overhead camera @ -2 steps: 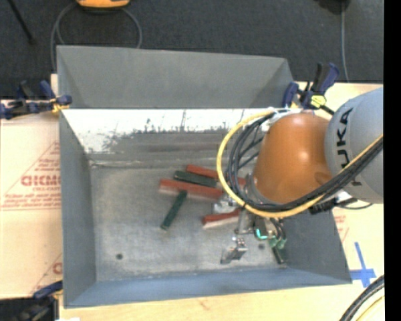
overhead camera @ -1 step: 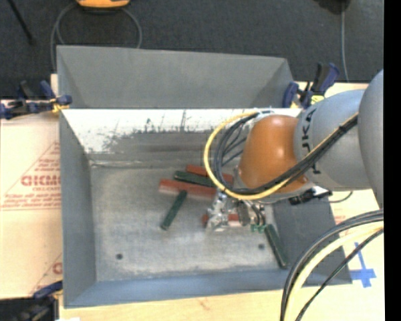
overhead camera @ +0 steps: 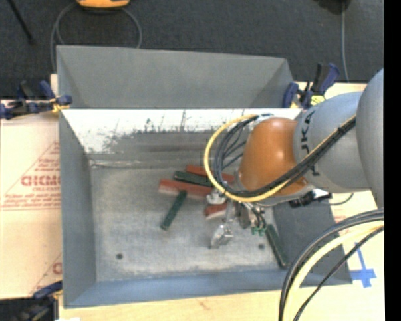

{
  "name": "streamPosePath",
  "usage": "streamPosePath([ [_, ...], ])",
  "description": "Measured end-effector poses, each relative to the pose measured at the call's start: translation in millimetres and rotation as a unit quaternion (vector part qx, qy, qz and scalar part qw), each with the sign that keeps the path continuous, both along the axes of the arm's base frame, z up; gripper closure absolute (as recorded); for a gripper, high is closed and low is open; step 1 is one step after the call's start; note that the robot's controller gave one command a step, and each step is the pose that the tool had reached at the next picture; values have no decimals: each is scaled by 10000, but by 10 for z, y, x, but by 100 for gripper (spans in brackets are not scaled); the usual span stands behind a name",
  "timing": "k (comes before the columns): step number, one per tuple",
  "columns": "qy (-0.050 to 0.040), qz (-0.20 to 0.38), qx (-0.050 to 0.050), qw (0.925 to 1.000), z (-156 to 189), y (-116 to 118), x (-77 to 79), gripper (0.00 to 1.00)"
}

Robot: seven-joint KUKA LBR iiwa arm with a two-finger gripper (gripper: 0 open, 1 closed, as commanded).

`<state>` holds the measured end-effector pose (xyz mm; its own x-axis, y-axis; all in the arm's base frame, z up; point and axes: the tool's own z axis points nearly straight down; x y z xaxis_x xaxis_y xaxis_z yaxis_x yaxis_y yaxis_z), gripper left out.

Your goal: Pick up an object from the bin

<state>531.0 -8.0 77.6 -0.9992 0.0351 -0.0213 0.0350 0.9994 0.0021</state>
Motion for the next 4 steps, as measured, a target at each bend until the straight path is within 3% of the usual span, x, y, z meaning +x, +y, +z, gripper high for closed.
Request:
streamPosePath([
  [1, 1, -1, 0, 10000, 0, 0, -1, 0],
  [2, 58, 441, -39, 9990, -7, 82, 79, 0],
  [3, 103, 950, -16, 9954, 351, 25, 540, 0],
  [4, 24, 346, 9, 9994, 52, -153, 362, 100],
])
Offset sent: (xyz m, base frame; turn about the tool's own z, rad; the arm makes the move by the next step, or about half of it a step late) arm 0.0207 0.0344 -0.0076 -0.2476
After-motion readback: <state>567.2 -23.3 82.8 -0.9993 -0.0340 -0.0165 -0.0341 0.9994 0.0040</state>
